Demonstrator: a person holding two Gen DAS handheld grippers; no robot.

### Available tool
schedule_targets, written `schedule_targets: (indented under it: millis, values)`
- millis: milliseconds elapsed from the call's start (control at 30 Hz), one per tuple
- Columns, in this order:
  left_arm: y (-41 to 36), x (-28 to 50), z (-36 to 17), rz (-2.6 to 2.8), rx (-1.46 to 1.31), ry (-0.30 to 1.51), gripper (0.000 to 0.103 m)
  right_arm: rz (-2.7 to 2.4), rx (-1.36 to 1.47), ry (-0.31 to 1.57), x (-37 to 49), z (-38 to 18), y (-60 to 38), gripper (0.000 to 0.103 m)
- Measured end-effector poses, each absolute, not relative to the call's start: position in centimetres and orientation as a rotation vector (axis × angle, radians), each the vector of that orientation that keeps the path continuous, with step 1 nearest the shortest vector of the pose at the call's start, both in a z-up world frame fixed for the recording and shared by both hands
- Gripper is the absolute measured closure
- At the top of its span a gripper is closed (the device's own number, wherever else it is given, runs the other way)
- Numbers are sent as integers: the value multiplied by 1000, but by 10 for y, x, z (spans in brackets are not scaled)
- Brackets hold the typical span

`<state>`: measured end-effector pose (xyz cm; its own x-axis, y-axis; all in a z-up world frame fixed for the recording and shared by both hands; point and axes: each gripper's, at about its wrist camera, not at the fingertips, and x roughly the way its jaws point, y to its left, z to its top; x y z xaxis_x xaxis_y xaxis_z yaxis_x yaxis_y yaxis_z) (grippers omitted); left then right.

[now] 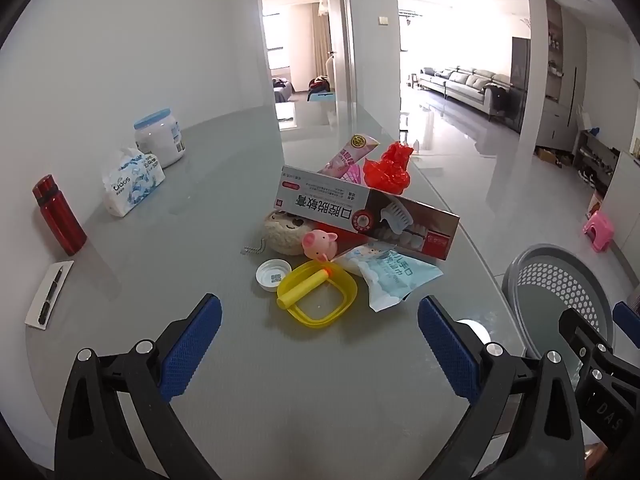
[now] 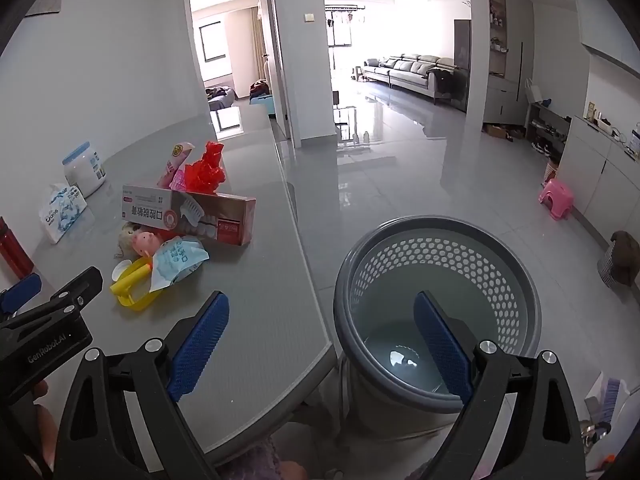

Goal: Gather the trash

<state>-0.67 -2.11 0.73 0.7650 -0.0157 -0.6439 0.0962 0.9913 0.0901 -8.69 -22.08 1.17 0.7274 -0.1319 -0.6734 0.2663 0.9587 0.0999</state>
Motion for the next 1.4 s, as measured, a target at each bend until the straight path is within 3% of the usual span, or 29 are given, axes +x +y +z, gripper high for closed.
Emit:
schedule_targets:
  millis: [1400]
  values:
    - [-25, -8, 6, -65, 136, 692, 6, -221, 200, 723, -91, 19, -226, 14]
